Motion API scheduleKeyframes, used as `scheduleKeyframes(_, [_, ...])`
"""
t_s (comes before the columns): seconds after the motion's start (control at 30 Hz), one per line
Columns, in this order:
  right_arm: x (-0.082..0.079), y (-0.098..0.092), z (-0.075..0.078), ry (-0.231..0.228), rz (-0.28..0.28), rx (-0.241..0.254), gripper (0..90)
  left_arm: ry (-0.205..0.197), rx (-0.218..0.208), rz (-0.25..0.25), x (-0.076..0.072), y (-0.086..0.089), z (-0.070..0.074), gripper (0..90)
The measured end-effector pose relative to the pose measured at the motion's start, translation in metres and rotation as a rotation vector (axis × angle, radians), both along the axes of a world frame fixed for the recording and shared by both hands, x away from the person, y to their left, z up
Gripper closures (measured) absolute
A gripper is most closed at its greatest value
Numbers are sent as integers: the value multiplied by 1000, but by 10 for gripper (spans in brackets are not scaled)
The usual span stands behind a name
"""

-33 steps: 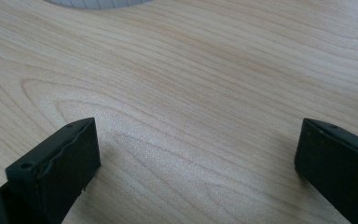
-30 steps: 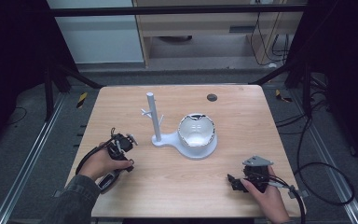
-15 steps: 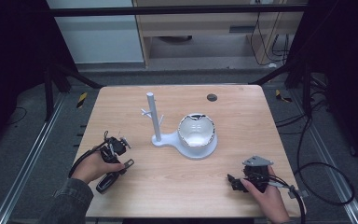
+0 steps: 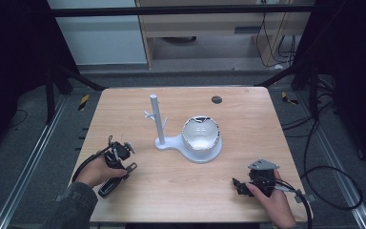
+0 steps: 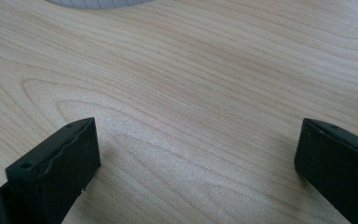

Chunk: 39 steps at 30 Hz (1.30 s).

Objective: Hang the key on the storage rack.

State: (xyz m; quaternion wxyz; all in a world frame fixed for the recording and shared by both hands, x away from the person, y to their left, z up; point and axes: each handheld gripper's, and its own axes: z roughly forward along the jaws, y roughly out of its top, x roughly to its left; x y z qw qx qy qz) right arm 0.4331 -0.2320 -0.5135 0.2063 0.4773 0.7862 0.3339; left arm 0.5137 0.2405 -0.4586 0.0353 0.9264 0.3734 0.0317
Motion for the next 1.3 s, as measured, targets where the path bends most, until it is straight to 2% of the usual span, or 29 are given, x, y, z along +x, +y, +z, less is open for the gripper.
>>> scheduleKeyframes(0.13, [0, 0, 0, 0, 0, 0, 4, 5, -14, 15, 0, 0, 1, 553])
scheduleKeyframes(0.47, [0, 0, 0, 0, 0, 0, 4, 23, -12, 19, 2, 2, 0, 642])
scheduleKeyframes(0.6, [0, 0, 0, 0, 0, 0, 5, 12, -20, 22, 3, 0, 1, 680])
scheduleKeyframes(1.0, [0, 0, 0, 0, 1, 0, 4, 28, -14, 4, 4, 1, -1, 708])
scheduleKeyframes(1.13, [0, 0, 0, 0, 0, 0, 4, 24, -16, 3, 4, 2, 2, 791])
scheduleKeyframes(1.23, [0, 0, 0, 0, 1, 0, 4, 15, -26, 6, 2, 5, 3, 793])
scheduleKeyframes(1.3, [0, 0, 0, 0, 0, 0, 4, 8, -47, 17, 0, 9, 4, 795])
